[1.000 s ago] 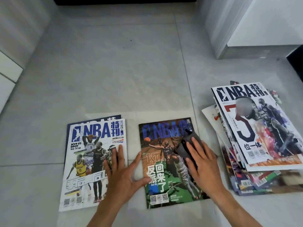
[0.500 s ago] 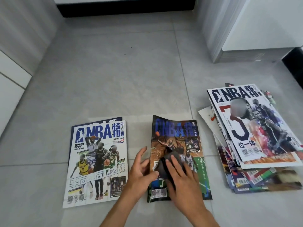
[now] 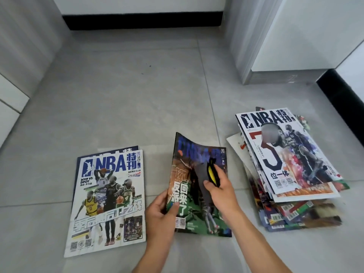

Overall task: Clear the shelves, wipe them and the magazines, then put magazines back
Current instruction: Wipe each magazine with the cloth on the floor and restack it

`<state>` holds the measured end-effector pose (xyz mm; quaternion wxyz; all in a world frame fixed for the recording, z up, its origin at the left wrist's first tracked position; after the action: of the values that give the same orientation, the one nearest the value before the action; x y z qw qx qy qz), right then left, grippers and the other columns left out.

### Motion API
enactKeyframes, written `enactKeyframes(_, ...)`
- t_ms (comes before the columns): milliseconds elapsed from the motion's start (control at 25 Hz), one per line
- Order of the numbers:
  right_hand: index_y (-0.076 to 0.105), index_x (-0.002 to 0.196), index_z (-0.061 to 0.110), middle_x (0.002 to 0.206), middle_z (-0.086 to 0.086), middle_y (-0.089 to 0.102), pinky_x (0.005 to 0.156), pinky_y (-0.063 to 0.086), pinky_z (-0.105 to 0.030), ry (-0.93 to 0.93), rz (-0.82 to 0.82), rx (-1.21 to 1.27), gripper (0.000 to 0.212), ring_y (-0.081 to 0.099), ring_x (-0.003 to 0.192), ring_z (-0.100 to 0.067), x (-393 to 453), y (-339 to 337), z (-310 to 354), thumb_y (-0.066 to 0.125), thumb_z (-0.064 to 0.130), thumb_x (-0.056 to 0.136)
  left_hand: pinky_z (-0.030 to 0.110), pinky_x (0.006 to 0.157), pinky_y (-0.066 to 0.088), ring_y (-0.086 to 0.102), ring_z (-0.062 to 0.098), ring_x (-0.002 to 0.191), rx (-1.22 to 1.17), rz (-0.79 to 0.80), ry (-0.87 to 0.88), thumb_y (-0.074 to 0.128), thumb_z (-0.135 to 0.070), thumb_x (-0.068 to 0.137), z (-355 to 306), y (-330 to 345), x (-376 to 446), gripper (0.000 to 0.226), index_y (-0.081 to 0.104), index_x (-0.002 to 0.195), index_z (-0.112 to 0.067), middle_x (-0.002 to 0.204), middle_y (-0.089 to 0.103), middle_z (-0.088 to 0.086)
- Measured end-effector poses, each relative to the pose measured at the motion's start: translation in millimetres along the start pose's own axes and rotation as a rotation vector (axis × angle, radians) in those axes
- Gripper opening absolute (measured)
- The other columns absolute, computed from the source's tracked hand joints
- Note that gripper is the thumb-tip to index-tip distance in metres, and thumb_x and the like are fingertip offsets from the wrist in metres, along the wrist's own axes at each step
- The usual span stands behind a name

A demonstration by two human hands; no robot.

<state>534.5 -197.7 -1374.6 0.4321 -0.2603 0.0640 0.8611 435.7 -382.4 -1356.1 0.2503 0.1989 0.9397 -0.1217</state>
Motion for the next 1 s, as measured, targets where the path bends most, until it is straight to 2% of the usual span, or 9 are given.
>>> enactKeyframes(80, 0.053, 0.139, 0.024, 0.119, 0.001, 0.071, 0.076, 0.058, -0.025, 0.074, 0.002, 0.405, 0.054, 0.072, 0.099, -0.011, -15, 10, -5, 0.057, -0.005, 0.094, 0.023, 0.086, 0.056, 0.071, 0.004, 0.094, -0.043, 0.096, 0.087, 0.067, 0.016, 0.08, -35, -4, 3, 0.052, 0.068, 0.108, -0.028, 0.101, 0.076, -0.008)
enactKeyframes(160, 0.053, 0.141, 0.025, 0.126, -0.001, 0.069, 0.085, 0.056, -0.029, -0.115, -0.002, 0.492, 0.058, 0.067, 0.113, -0.018, -32, 14, 27, 0.056, -0.008, 0.093, 0.022, 0.084, 0.056, 0.071, 0.008, 0.096, 0.008, 0.336, 0.173, 0.061, 0.021, 0.081, -66, 3, 2, 0.057, 0.066, 0.113, -0.025, 0.104, 0.076, -0.006)
enactKeyframes(280, 0.051, 0.142, 0.031, 0.151, 0.008, 0.048, 0.11, 0.036, -0.035, -0.944, -0.098, -0.423, 0.062, 0.045, 0.138, -0.017, -72, 25, 122, 0.059, 0.001, 0.088, 0.01, 0.07, 0.048, 0.066, -0.004, 0.078, 0.343, 0.436, 0.42, 0.058, 0.018, 0.086, -102, 5, 2, 0.063, 0.067, 0.101, -0.043, 0.085, 0.073, -0.024)
enactKeyframes(360, 0.049, 0.143, 0.029, 0.154, 0.008, 0.042, 0.107, 0.034, -0.045, -1.199, -0.102, -1.0, 0.065, 0.039, 0.139, -0.024, -76, 45, 137, 0.059, 0.007, 0.083, 0.015, 0.051, 0.037, 0.048, -0.001, 0.051, 0.53, 0.376, 0.59, 0.06, 0.008, 0.089, -117, 6, 0, 0.063, 0.066, 0.092, -0.054, 0.062, 0.062, -0.019)
enactKeyframes(480, 0.035, 0.148, 0.032, 0.152, 0.008, 0.043, 0.104, 0.039, -0.049, -1.062, 0.042, -1.217, 0.07, 0.041, 0.135, -0.022, -42, 24, 135, 0.065, 0.027, 0.084, 0.014, 0.041, 0.027, 0.032, 0.005, 0.038, 0.599, 0.307, 0.665, 0.06, 0.001, 0.092, -119, 6, -5, 0.064, 0.059, 0.108, -0.061, 0.051, 0.058, -0.017)
enactKeyframes(560, 0.039, 0.145, 0.028, 0.141, 0.005, 0.053, 0.107, 0.041, -0.046, -0.971, 0.11, -1.313, 0.071, 0.051, 0.126, -0.022, -24, 4, 124, 0.07, 0.027, 0.081, 0.009, 0.04, 0.026, 0.037, 0.006, 0.035, 0.668, 0.298, 0.717, 0.064, 0.001, 0.09, -118, 12, -13, 0.058, 0.062, 0.112, -0.053, 0.051, 0.058, -0.021)
enactKeyframes(680, 0.05, 0.136, 0.023, 0.126, 0.004, 0.061, 0.107, 0.044, -0.042, -0.914, 0.239, -1.304, 0.061, 0.058, 0.113, -0.021, -19, -2, 101, 0.074, 0.012, 0.081, 0.011, 0.055, 0.051, 0.064, -0.001, 0.057, 0.493, 0.225, 0.601, 0.077, -0.003, 0.081, -114, 6, -9, 0.039, 0.076, 0.09, -0.04, 0.074, 0.073, -0.018)
enactKeyframes(800, 0.051, 0.135, 0.023, 0.123, 0.007, 0.063, 0.103, 0.047, -0.04, -0.851, 0.296, -1.086, 0.053, 0.057, 0.11, -0.016, -20, -15, 91, 0.073, 0.017, 0.087, 0.018, 0.067, 0.057, 0.072, 0.005, 0.075, 0.231, 0.218, 0.394, 0.082, -0.004, 0.073, -96, -10, 3, 0.025, 0.076, 0.084, -0.026, 0.082, 0.076, -0.01)
enactKeyframes(1000, 0.045, 0.144, 0.026, 0.131, 0.008, 0.059, 0.11, 0.043, -0.035, -0.791, 0.325, -1.012, 0.054, 0.054, 0.12, -0.012, -41, -2, 96, 0.062, 0.032, 0.093, 0.013, 0.053, 0.041, 0.057, 0.001, 0.054, 0.367, 0.227, 0.472, 0.074, -0.012, 0.084, -88, 3, 0, 0.027, 0.066, 0.064, -0.028, 0.062, 0.068, -0.009)
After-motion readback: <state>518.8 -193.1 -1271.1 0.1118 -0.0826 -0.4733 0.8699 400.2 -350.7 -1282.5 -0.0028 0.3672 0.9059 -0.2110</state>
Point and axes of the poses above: each hand's wrist, its own x-axis towards the middle knuckle, its own y-axis out of the palm, z = x × y, the point moved 9 cm from there along x, towards the middle knuckle
